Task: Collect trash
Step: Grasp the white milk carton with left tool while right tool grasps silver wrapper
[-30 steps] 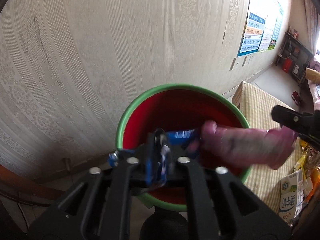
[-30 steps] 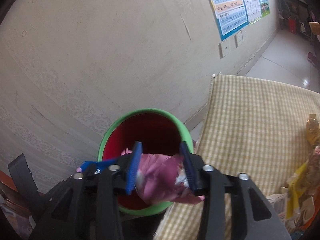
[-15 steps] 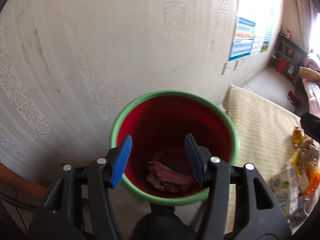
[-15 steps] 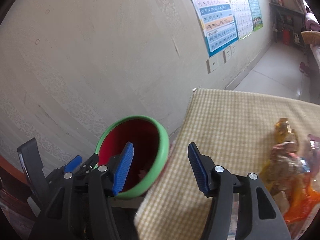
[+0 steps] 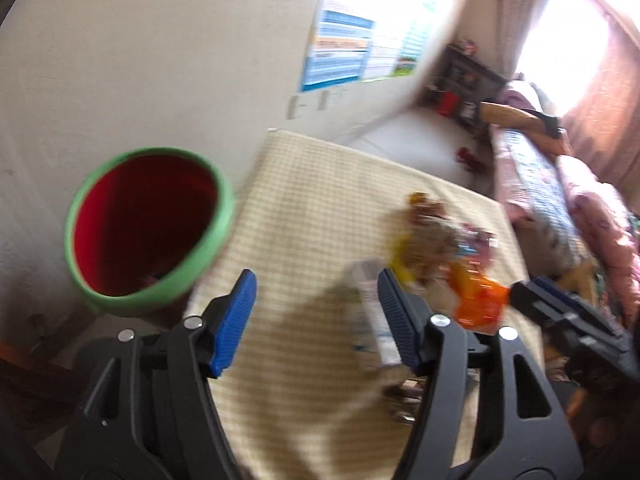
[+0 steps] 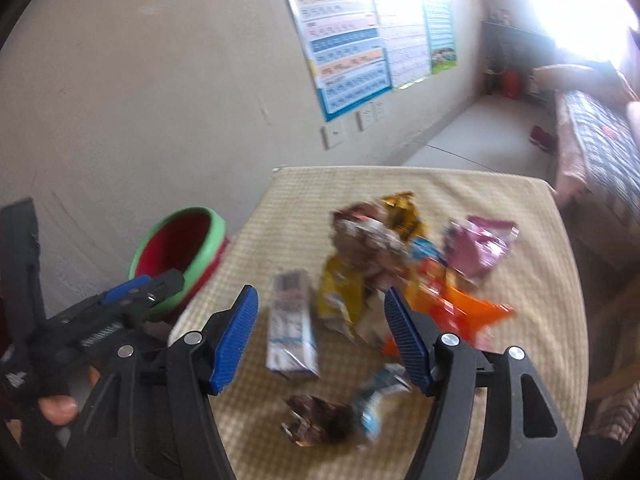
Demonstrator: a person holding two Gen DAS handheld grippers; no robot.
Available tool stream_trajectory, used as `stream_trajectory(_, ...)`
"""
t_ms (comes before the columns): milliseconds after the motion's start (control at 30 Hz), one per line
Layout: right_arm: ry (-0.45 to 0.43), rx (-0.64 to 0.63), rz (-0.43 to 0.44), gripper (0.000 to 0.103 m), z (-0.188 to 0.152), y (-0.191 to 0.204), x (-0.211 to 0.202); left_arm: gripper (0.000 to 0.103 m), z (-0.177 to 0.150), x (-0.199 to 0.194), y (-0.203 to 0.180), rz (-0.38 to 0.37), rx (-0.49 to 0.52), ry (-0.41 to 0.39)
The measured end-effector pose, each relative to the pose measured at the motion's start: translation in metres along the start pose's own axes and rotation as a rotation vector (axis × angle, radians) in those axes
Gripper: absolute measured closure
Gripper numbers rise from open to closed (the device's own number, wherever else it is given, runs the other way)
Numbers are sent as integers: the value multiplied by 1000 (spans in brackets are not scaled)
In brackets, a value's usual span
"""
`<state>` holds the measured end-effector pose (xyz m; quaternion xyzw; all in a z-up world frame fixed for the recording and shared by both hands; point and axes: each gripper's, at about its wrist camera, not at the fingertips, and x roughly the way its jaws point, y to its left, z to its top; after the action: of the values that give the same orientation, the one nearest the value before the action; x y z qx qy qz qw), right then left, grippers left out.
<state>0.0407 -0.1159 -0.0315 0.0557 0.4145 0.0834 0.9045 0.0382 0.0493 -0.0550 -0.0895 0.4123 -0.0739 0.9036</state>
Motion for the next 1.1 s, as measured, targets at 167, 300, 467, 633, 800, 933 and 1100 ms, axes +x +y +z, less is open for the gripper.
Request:
stream_trajectory(167, 21, 76, -57, 39, -24, -36, -10, 33, -5, 3, -45, -31, 94, 3)
stream_trajectory(300, 61, 136, -57, 39, -41, -54, -8, 33, -16, 34, -56, -5, 102, 74)
stream_trajectory(467, 103, 179, -40, 39, -53, -63, 0, 33, -25, 77, -61, 33, 103, 160)
stream_trajectory(633, 126, 169, -21, 39, -59, -58, 7, 40, -30, 110, -61, 56, 93, 223)
stream_trajectory(800, 146, 162, -16, 39, -62, -56, 12, 58, -35, 122, -54, 54, 68, 251)
stream_trajectory(933, 171, 163, -17, 39, -65, -56, 19, 65, -35, 120, -50, 37, 63, 244)
stream_trajectory(1100, 206, 171, -2, 39, -69, -57, 28, 66, -32, 109, -43, 37, 65, 220)
